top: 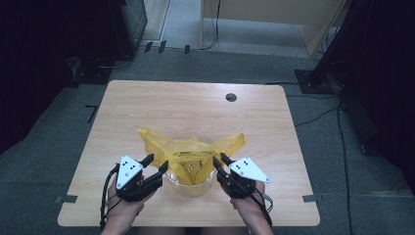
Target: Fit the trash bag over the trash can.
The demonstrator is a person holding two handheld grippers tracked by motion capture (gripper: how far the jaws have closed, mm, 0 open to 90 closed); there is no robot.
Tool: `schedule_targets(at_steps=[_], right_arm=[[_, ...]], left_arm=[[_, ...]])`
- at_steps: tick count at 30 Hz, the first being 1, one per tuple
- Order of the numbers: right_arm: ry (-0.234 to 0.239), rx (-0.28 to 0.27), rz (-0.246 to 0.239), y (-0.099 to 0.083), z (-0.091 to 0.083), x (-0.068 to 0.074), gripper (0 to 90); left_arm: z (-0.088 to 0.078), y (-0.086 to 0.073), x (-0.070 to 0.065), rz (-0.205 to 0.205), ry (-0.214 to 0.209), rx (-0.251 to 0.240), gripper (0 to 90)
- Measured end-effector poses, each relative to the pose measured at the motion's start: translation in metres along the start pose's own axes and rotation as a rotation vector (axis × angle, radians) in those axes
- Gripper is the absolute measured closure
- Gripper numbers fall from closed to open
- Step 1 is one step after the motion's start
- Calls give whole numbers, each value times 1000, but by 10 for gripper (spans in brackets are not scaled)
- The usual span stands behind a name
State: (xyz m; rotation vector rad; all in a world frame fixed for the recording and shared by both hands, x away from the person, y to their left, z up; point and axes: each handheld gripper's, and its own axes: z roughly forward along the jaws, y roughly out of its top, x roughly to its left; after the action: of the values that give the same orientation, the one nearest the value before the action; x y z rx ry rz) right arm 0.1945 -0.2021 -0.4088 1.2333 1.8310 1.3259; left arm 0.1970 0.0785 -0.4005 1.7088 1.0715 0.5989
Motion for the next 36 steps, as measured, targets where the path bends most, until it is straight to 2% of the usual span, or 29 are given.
schedule_targets(at_steps=[3, 6, 9, 13, 16, 19, 23, 27, 31, 34, 36], right_arm=[[8, -11, -13, 1, -4, -1, 813], [33, -28, -14, 0, -8, -2, 804], [53, -42, -8, -1, -13, -4, 797], [88, -72, -47, -3, -22, -4, 812], [115, -83, -73, -5, -29, -5, 810], [169, -74, -79, -9, -33, -8, 759], [210, -50, -85, -11, -34, -10, 736], [245, -39, -83, -12, -36, -7, 796], [269, -17, -95, -12, -37, 5, 800], [294, 8, -86, -11, -37, 14, 704], [337, 21, -94, -11, -37, 18, 615]], left_arm=[[0, -2, -2, 34, 15, -13, 619], [0, -3, -5, 58, 23, -23, 696], [-2, -4, -6, 65, 23, -30, 747], [-10, -7, -6, 84, -1, -52, 774], [-16, -11, -3, 78, -31, -59, 785], [-21, -13, 1, 57, -48, -53, 803], [-24, -17, 5, 61, -48, -39, 838], [-24, -18, 10, 22, -37, -33, 798], [-26, -15, 7, 24, -52, -48, 682], [-26, -13, 3, 16, -62, -57, 613], [-25, -13, 2, 17, -61, -57, 591]])
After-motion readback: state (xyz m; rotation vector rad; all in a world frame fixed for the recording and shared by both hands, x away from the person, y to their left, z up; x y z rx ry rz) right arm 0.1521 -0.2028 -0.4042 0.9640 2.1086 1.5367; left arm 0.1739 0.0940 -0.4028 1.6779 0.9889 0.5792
